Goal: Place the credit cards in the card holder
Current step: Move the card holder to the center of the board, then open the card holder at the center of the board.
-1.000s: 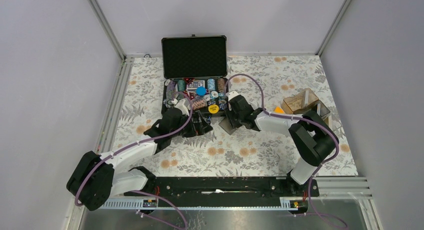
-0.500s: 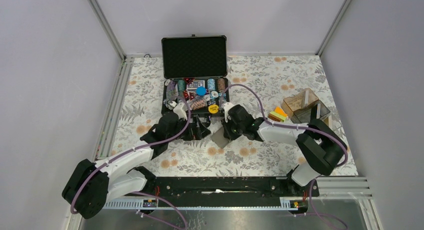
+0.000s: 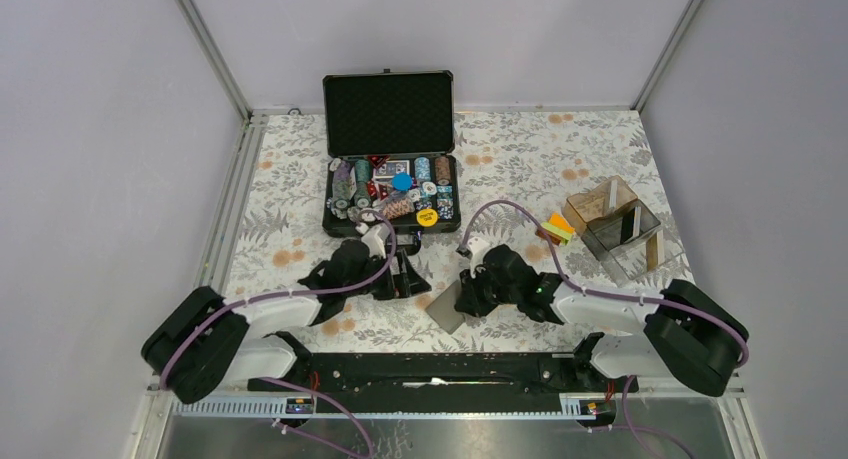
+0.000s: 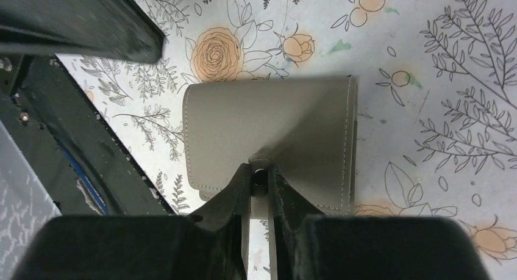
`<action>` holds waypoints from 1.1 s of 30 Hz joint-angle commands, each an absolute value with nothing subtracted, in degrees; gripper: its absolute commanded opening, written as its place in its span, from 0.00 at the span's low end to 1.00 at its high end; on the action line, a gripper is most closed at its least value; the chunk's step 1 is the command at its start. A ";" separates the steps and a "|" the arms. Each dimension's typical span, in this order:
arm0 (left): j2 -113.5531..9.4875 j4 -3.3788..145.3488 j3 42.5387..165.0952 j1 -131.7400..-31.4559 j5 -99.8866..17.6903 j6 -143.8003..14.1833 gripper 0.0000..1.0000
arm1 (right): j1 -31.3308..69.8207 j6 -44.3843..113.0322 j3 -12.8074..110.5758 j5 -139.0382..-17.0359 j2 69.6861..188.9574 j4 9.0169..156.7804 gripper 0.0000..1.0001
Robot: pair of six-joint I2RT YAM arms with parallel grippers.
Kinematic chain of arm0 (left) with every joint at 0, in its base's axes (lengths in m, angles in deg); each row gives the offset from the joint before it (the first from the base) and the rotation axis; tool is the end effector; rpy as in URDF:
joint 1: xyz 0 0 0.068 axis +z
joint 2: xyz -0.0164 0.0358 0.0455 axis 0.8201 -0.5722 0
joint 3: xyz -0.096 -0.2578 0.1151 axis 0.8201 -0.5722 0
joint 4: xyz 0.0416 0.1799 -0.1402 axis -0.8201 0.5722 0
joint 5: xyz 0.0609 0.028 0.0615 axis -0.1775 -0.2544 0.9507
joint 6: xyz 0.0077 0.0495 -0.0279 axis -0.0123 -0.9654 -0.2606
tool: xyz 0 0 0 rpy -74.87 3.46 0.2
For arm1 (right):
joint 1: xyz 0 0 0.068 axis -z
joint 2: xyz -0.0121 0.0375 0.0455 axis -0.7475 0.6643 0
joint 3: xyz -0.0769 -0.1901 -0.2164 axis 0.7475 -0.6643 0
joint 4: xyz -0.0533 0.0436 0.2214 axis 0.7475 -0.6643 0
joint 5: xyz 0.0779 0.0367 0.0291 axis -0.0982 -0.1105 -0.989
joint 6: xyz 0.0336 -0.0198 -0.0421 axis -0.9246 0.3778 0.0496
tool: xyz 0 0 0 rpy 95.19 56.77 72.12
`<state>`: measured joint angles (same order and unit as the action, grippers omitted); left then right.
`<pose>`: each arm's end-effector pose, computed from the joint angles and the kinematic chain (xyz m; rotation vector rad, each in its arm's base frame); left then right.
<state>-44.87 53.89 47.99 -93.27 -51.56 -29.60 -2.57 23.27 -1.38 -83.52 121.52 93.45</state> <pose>0.1380 -0.1251 0.1916 0.0348 2.3638 -1.1549 0.1272 0.1717 0.2035 -0.8014 2.2320 0.8779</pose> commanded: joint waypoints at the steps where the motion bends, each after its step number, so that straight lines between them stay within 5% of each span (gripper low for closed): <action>1: -49.73 44.67 48.55 -96.55 -54.75 -26.20 0.86 | -3.33 18.71 -4.06 -82.39 118.23 101.57 0.00; 13: -47.44 49.09 49.45 -101.80 -47.05 -27.23 0.71 | -3.38 16.63 -8.68 -76.82 108.50 107.16 0.00; 19: -36.55 57.68 51.39 -111.31 -29.39 -36.91 0.84 | -3.40 13.75 -9.37 -73.11 104.32 107.40 0.00; 24: -31.63 52.47 47.39 -111.85 -29.84 -39.50 0.91 | -3.41 13.98 -8.45 -70.73 99.77 106.20 0.00; 33: -41.14 49.31 50.72 -112.78 -32.13 -39.21 0.91 | -3.40 14.64 -8.41 -70.73 99.93 105.71 0.00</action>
